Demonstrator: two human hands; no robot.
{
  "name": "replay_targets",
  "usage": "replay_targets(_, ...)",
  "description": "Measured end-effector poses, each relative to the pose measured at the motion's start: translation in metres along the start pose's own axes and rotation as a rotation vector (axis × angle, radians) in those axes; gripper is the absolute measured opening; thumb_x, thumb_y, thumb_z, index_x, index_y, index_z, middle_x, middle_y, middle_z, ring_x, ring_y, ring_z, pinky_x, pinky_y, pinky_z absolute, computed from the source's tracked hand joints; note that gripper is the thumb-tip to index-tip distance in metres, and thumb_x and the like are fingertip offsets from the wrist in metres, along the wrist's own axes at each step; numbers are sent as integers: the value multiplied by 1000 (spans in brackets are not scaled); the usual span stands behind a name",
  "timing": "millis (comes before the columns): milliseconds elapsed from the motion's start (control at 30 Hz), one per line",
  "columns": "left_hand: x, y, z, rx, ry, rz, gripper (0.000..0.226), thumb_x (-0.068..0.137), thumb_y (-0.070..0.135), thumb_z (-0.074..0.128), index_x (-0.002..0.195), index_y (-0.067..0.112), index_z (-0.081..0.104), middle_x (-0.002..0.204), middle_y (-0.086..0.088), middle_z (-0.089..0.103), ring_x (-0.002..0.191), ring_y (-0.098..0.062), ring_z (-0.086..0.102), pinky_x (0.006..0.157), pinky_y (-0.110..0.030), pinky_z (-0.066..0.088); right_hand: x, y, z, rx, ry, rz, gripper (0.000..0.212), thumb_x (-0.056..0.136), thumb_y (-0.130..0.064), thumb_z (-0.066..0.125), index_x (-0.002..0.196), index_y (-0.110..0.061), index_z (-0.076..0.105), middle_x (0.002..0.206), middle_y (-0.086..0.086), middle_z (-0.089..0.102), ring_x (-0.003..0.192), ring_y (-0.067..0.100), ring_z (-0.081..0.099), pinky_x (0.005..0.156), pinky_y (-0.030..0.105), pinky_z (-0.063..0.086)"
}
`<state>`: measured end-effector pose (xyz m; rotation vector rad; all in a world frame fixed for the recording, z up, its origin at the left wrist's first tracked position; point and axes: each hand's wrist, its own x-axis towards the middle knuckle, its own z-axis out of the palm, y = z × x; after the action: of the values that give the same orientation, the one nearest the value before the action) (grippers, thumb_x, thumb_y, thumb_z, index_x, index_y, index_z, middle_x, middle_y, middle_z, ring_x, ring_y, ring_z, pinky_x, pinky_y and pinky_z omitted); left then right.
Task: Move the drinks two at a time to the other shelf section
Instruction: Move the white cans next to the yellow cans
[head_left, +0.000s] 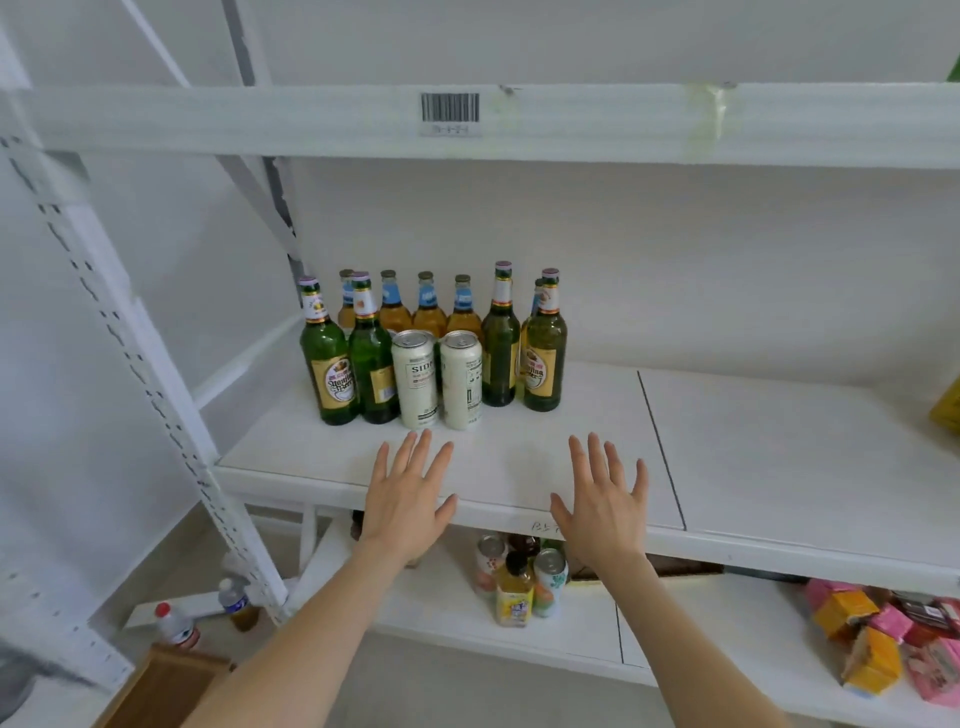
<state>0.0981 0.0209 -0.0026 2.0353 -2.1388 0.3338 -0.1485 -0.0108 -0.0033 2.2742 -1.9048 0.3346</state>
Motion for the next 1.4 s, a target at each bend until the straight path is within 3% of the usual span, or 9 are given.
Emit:
replay_targets(233, 14, -85, 0, 18, 47, 0, 67, 95, 53, 44, 153, 23, 30, 160, -10, 27, 149, -29, 22, 119, -52, 18, 24, -81, -4, 25, 26, 28, 76, 95, -57, 35, 155, -20, 6, 163, 7, 10, 150, 27, 10, 117, 55, 4)
replay_targets(500, 71, -120, 9, -38, 145, -33, 68, 88, 50, 61, 145, 16, 45, 148, -13, 47, 136, -32, 45, 108, -51, 42, 82, -116, 10, 110, 60, 48, 76, 93, -57, 41, 154, -21, 15, 161, 4, 19, 148, 25, 17, 117, 54, 9)
replay_targets(633, 97, -120, 18, -250, 175, -59, 73, 90, 49, 60, 148, 14, 36, 151, -11, 43, 136, -30, 44, 107, -45, 45, 113, -121, 24, 215, 44, 91, 77, 92, -58, 42, 153, -23, 13, 161, -1, 21, 148, 20, 17, 118, 50, 9)
replay_targets(833, 136, -110, 26, -720, 162, -144, 79, 91, 42, 63, 153, 15, 22, 154, -5, 38, 139, -22, 40, 110, -42, 42, 154, -117, 49, 598, -73, 185, 86, 85, -54, 61, 152, -24, 17, 154, 0, 35, 142, 23, 31, 115, 50, 28)
replay_targets(900, 148, -106, 29, -835, 157, -188, 79, 90, 41, 65, 153, 18, 22, 155, -3, 38, 139, -20, 42, 109, -46, 43, 166, -115, 55, 781, -131, 199, 89, 82, -47, 70, 151, -23, 19, 153, 2, 38, 139, 24, 36, 111, 49, 35)
replay_targets(1033, 165, -99, 33, -922, 198, -254, 77, 90, 40, 65, 152, 17, 26, 152, -2, 43, 136, -20, 44, 110, -43, 42, 185, -114, 63, 1100, -205, 213, 85, 79, -27, 79, 148, -18, 29, 141, 1, 50, 127, 18, 48, 103, 35, 44)
replay_targets(1167, 175, -96, 35, -1001, 214, -266, 73, 91, 36, 65, 150, 17, 28, 148, -2, 48, 134, -20, 47, 108, -39, 42, 198, -117, 76, 1228, -241, 198, 75, 75, -22, 82, 138, -21, 42, 129, -2, 59, 115, 13, 56, 99, 39, 50)
replay_targets(1300, 181, -94, 36, -1062, 183, -307, 74, 88, 33, 70, 147, 15, 29, 144, -3, 52, 131, -23, 50, 106, -43, 45, 203, -119, 80, 1320, -250, 178, 71, 72, -17, 85, 132, -23, 47, 121, -5, 63, 104, 3, 59, 78, 22, 53)
replay_targets(1400, 186, -92, 37, -1105, 159, -343, 75, 85, 32, 74, 143, 16, 29, 142, -3, 53, 130, -25, 51, 105, -46, 46, 204, -116, 80, 1339, -256, 195, 71, 69, -15, 87, 129, -22, 50, 119, -4, 65, 101, 5, 60, 66, 16, 51)
